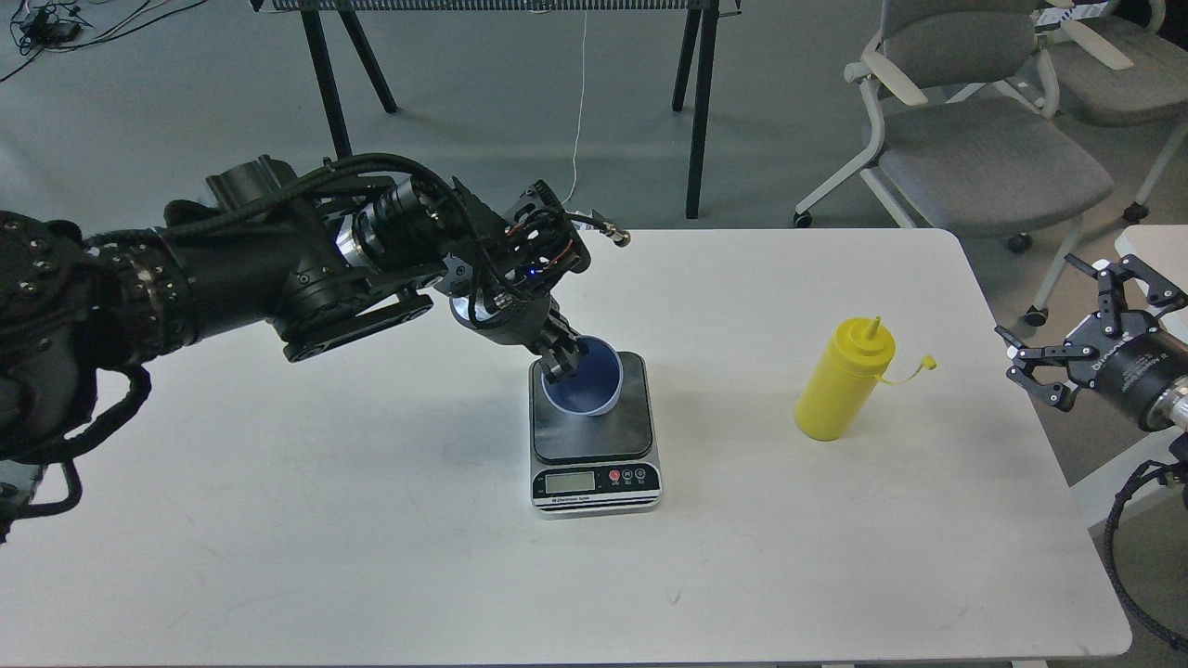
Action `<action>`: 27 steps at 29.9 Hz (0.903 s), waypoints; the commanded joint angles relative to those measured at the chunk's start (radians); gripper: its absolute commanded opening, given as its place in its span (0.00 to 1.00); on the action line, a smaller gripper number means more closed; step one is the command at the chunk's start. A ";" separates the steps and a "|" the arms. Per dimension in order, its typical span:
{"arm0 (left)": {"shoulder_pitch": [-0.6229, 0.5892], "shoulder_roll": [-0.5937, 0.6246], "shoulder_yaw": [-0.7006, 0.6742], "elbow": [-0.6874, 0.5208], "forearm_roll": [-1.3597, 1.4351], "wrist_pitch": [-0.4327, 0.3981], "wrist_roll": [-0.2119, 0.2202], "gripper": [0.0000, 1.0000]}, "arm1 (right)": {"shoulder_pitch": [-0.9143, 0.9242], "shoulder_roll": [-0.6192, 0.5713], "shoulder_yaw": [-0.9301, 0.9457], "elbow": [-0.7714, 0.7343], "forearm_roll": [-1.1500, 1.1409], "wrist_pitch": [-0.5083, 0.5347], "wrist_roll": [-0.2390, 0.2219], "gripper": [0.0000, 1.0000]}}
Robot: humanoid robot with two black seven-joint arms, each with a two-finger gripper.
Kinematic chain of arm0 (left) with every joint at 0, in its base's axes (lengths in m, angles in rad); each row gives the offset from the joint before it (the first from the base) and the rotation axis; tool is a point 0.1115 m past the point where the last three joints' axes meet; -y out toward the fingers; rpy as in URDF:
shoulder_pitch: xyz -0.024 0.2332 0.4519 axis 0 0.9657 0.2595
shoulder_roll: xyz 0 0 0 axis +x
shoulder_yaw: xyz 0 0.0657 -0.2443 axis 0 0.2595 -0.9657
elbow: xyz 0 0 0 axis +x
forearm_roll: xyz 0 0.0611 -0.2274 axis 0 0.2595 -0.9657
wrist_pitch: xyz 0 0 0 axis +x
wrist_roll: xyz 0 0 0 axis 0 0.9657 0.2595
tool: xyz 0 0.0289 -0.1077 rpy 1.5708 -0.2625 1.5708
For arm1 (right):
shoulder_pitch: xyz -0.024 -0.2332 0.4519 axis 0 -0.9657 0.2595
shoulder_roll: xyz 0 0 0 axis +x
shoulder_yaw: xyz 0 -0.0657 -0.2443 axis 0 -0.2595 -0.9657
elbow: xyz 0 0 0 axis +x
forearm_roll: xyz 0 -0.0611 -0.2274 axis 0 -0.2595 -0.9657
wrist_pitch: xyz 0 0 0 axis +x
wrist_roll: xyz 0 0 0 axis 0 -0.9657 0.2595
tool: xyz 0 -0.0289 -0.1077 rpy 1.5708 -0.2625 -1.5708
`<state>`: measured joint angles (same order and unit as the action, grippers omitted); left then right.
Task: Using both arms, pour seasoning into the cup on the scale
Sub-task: 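Lift the blue cup and lower it onto the black scale, then open the left gripper and withdraw the left arm to the side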
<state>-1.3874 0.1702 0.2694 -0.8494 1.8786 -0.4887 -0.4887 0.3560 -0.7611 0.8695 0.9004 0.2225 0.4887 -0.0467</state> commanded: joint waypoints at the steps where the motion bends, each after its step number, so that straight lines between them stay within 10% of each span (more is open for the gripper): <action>1: -0.005 -0.001 -0.001 0.004 -0.004 0.000 0.000 0.37 | 0.000 0.000 -0.001 0.002 0.000 0.000 -0.001 0.98; 27: -0.124 0.032 -0.015 0.219 -0.272 0.000 0.000 0.86 | 0.009 -0.018 -0.003 0.011 -0.002 0.000 -0.002 0.98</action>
<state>-1.4932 0.1848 0.2549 -0.6612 1.6741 -0.4887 -0.4887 0.3542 -0.7751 0.8688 0.9107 0.2212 0.4887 -0.0491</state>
